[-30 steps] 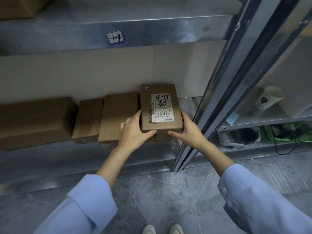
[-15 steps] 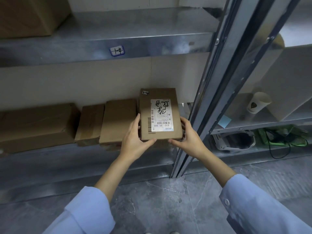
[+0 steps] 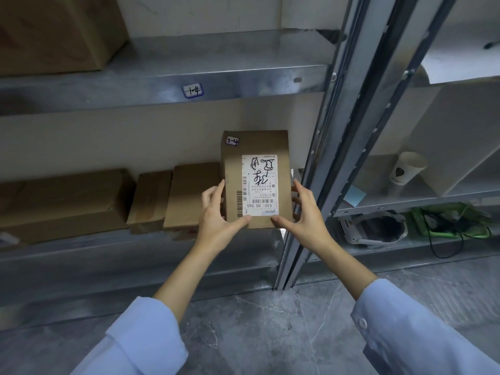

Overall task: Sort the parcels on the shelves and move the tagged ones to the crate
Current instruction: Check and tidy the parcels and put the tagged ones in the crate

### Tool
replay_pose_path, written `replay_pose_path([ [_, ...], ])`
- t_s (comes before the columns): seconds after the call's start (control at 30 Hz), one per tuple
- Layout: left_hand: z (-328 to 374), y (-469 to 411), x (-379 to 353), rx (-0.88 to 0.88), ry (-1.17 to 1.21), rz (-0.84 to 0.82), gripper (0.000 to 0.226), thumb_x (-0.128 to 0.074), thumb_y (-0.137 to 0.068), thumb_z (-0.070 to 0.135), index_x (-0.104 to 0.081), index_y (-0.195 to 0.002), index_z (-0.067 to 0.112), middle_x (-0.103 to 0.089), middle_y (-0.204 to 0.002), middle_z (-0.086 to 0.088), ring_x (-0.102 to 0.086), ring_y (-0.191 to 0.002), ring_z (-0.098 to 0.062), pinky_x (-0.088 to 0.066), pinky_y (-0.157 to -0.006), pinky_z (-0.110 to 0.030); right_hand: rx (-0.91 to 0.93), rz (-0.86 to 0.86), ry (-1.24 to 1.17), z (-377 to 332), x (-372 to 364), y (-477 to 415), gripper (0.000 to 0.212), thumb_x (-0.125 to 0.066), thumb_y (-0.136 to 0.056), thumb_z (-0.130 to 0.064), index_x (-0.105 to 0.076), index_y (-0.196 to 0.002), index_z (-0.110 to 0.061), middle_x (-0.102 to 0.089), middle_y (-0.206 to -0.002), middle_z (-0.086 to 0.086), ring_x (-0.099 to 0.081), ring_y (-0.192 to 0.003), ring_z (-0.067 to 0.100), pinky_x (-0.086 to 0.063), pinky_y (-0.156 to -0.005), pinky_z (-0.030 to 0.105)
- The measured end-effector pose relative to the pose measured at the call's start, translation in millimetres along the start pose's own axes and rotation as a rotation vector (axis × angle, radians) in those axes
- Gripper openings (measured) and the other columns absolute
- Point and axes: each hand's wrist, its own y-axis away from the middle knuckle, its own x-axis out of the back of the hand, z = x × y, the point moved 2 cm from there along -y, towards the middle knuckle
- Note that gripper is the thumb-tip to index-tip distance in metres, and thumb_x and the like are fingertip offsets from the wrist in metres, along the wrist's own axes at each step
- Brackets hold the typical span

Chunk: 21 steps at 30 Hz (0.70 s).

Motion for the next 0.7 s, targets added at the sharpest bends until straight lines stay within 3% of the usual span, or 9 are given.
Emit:
replay_pose_path([
  [0.1, -0.6, 3.1, 1.8, -0.02, 0.023, 0.006, 0.094, -0.086, -0.072, 0.02, -0.032, -0.149, 0.025, -0.024, -0.148, 0.015, -0.044, -0.131, -0.017, -0.049, -0.102, -0.045, 0.018, 0.01, 0.01, 0.4, 0.4, 1.9, 0.087, -0.081, -0.079, -0.025, -0.029, -0.148, -0.021, -0.03, -0.143, -0.008, -0.037, -0.132, 0.008, -0.044, -0.108, 0.037],
  [0.2, -1.8, 5.9, 3.9, -0.014, 0.052, 0.011, 0.089, -0.086, -0.071, 0.019, -0.035, -0.143, 0.031, -0.017, -0.157, 0.016, -0.044, -0.131, -0.016, -0.051, -0.098, -0.041, 0.005, 0.021, 0.017, 3.1, 1.3, 3.2, 0.081, -0.08, -0.079, -0.029, -0.031, -0.143, -0.018, -0.025, -0.154, -0.006, -0.041, -0.131, 0.01, -0.047, -0.104, 0.037],
  [0.27, -1.7, 7.3, 5.7, -0.002, 0.07, 0.005, 0.085, -0.085, -0.072, 0.017, -0.036, -0.137, 0.036, -0.031, -0.152, 0.016, -0.044, -0.13, -0.012, -0.051, -0.097, -0.041, -0.014, 0.002, 0.003, 4.8, 1.9, 3.3, 0.075, -0.08, -0.08, -0.03, -0.033, -0.137, -0.02, -0.021, -0.159, -0.01, -0.042, -0.132, 0.009, -0.049, -0.102, 0.035],
  [0.4, 2.2, 8.4, 8.5, 0.002, 0.096, -0.003, 0.097, -0.084, -0.073, 0.016, -0.025, -0.145, 0.043, -0.035, -0.144, 0.024, -0.045, -0.126, -0.011, -0.05, -0.094, -0.035, -0.029, 0.006, -0.062, 6.9, 3.4, 3.5, 0.064, -0.079, -0.081, -0.022, -0.035, -0.127, -0.02, -0.035, -0.149, -0.013, -0.049, -0.128, 0.013, -0.054, -0.096, 0.037],
  [0.53, 4.1, 8.6, 9.0, 0.003, 0.078, -0.031, 0.108, -0.084, -0.074, 0.018, -0.014, -0.153, 0.044, -0.031, -0.143, 0.02, -0.044, -0.124, -0.012, -0.048, -0.097, -0.033, -0.034, 0.023, -0.069, 4.8, 8.8, 3.9, 0.08, -0.08, -0.079, -0.025, -0.028, -0.14, -0.028, -0.039, -0.137, -0.014, -0.056, -0.112, 0.005, -0.053, -0.088, 0.022],
  [0.63, 7.4, 10.5, 7.6, -0.014, 0.056, -0.088, 0.109, -0.084, -0.075, 0.019, -0.012, -0.154, 0.041, -0.025, -0.135, 0.022, -0.038, -0.129, -0.01, -0.042, -0.107, -0.038, -0.014, -0.013, -0.045, -0.1, 10.5, 1.8, 0.1, -0.079, -0.08, -0.029, -0.014, -0.155, -0.028, -0.029, -0.144, -0.007, -0.047, -0.12, 0.003, -0.046, -0.1, 0.026],
  [0.7, 9.0, 10.9, 7.6, -0.019, 0.049, -0.098, 0.11, -0.084, -0.074, 0.018, -0.012, -0.155, 0.038, -0.023, -0.136, 0.018, -0.037, -0.133, -0.012, -0.04, -0.111, -0.042, 0.009, -0.04, -0.043, -4.1, 11.3, 0.6, 0.102, -0.078, -0.08, -0.031, -0.011, -0.157, -0.029, -0.026, -0.147, -0.005, -0.039, -0.128, 0.007, -0.042, -0.107, 0.03],
])
